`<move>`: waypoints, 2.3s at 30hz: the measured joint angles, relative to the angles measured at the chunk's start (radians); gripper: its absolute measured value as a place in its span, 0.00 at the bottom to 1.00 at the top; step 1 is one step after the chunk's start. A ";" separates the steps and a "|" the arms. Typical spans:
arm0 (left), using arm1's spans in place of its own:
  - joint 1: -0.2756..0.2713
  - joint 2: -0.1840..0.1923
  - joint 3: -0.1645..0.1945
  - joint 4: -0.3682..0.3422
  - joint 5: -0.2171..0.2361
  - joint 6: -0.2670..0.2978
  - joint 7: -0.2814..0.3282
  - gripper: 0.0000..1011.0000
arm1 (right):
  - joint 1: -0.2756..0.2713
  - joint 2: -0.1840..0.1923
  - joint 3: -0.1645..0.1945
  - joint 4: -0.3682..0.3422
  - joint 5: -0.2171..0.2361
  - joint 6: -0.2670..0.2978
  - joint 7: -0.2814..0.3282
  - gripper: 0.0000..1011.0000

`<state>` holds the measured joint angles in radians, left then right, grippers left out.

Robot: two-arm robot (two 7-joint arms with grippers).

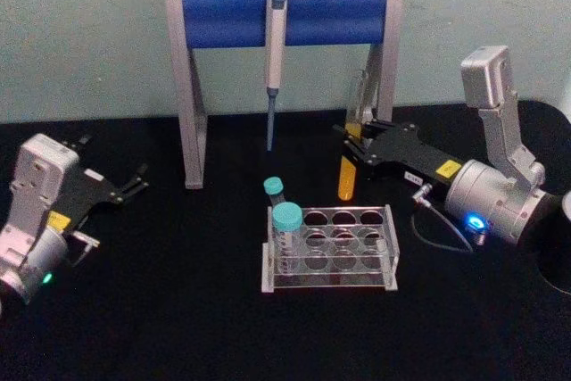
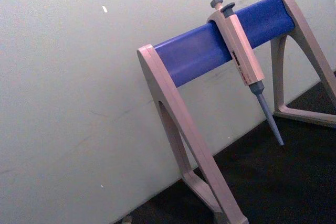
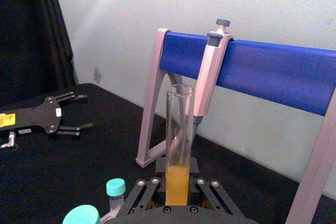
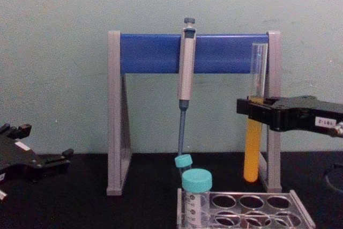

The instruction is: Pick up the test tube from the test tube rack, shake it, then place it back into the test tube rack.

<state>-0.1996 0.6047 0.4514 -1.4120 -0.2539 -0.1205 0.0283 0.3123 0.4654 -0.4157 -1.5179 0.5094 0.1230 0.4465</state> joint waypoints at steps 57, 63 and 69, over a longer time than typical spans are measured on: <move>0.000 0.000 0.000 0.000 0.000 0.000 0.000 0.99 | -0.065 0.023 -0.006 -0.035 0.004 0.009 -0.005 0.22; 0.000 0.000 0.000 0.000 0.000 0.000 0.000 0.99 | -0.064 0.018 -0.008 -0.023 0.004 0.010 -0.003 0.22; 0.000 0.000 0.000 0.000 0.000 0.000 0.000 0.99 | -0.065 0.014 -0.012 -0.011 0.002 0.012 -0.003 0.22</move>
<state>-0.1995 0.6047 0.4514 -1.4120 -0.2539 -0.1205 0.0283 0.2478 0.4796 -0.4273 -1.5291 0.5119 0.1350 0.4435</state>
